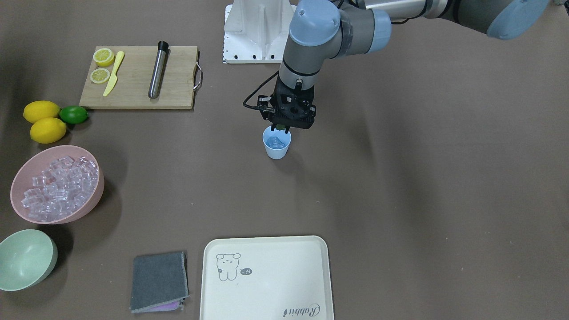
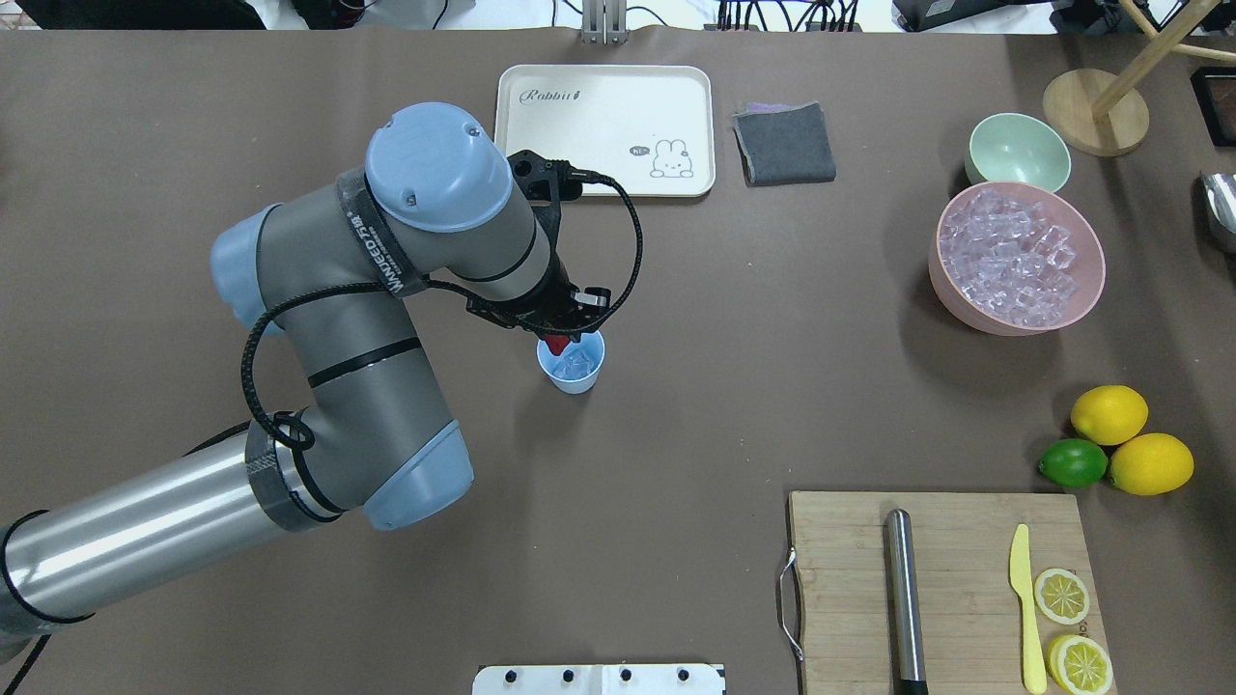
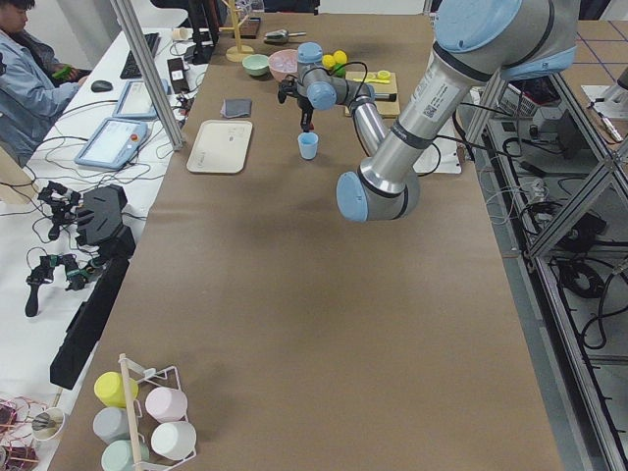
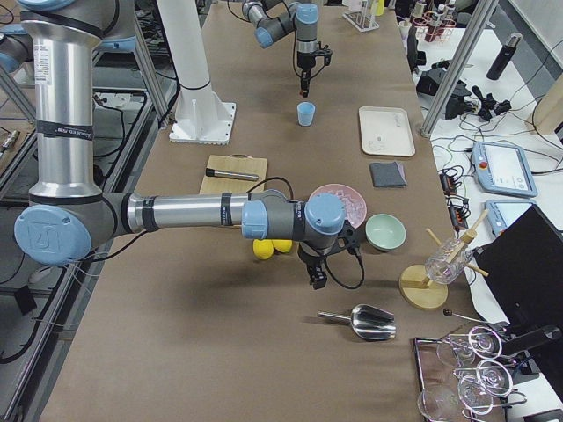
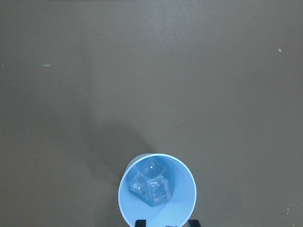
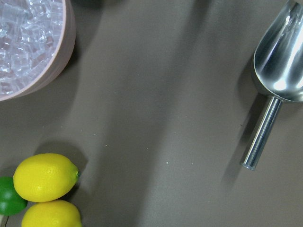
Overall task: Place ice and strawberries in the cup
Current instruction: 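Carry the strawberry with the left gripper over the blue cup, then open the left gripper to drop the strawberry into the cup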
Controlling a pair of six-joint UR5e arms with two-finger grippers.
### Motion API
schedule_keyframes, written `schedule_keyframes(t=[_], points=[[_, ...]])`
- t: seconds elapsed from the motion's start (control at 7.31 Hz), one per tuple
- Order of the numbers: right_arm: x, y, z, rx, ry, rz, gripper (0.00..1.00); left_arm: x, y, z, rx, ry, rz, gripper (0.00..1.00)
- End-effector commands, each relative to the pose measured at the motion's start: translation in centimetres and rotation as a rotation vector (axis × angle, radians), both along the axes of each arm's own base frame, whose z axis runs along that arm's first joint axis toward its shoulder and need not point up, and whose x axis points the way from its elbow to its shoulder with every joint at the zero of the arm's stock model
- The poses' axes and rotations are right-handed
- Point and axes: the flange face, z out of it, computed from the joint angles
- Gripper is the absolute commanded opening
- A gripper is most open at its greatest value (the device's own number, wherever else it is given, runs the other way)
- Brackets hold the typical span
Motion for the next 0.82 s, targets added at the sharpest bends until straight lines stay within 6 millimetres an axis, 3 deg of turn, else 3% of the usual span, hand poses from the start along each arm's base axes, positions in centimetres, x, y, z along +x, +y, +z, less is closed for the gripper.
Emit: schedule_keyframes(t=[0.0,0.27,0.41,0.55,0.68], points=[[0.2,0.1,0.0,0.002,0.0,0.004,0.99,1.3,-0.7,1.3,0.006,0.008,-0.007,0.0],[0.2,0.0,-0.1,0.002,0.0,0.005,0.99,2.4,0.6,1.2,0.006,0.007,0.014,0.0],[0.2,0.1,0.0,0.001,0.0,0.005,0.99,2.6,0.7,1.2,0.008,0.006,0.017,0.6],[0.2,0.1,0.0,-0.001,0.0,0.006,0.99,2.6,0.7,1.6,0.008,-0.001,0.02,0.9],[0.2,0.1,0.0,-0.001,0.001,0.006,0.99,2.5,0.6,1.7,0.006,0.0,0.017,0.98]])
